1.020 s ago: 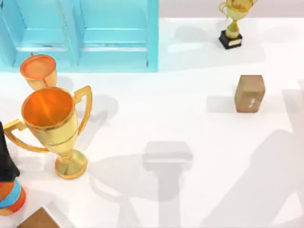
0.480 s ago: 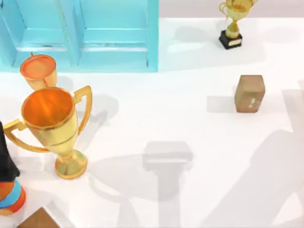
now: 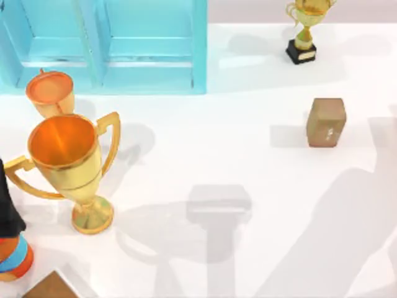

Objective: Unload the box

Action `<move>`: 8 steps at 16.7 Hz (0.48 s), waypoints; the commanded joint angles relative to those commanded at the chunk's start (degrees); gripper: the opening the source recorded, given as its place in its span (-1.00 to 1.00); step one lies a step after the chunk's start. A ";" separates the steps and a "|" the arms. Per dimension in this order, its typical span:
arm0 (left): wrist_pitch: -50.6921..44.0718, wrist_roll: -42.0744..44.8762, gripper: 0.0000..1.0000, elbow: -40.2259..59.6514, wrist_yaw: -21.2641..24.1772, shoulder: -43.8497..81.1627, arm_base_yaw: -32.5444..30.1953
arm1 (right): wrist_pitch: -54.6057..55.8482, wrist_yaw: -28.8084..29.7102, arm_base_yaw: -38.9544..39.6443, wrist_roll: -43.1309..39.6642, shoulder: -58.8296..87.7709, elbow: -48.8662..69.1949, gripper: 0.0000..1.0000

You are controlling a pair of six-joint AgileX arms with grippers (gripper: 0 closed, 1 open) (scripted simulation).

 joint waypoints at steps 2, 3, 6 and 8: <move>0.00 0.00 1.00 0.00 0.00 0.00 0.00 | -2.95 -0.43 -0.59 -0.99 0.83 5.55 -1.00; 0.00 0.00 1.00 0.00 0.00 0.00 0.00 | -5.33 -0.59 -0.93 -1.37 0.85 9.12 -1.00; 0.00 0.00 1.00 0.00 0.00 0.00 0.00 | -15.24 -0.83 -1.11 -1.59 0.55 19.23 -1.00; 0.00 0.00 1.00 0.00 0.00 0.00 0.00 | -21.54 -0.74 -0.58 -0.81 0.26 23.26 -1.00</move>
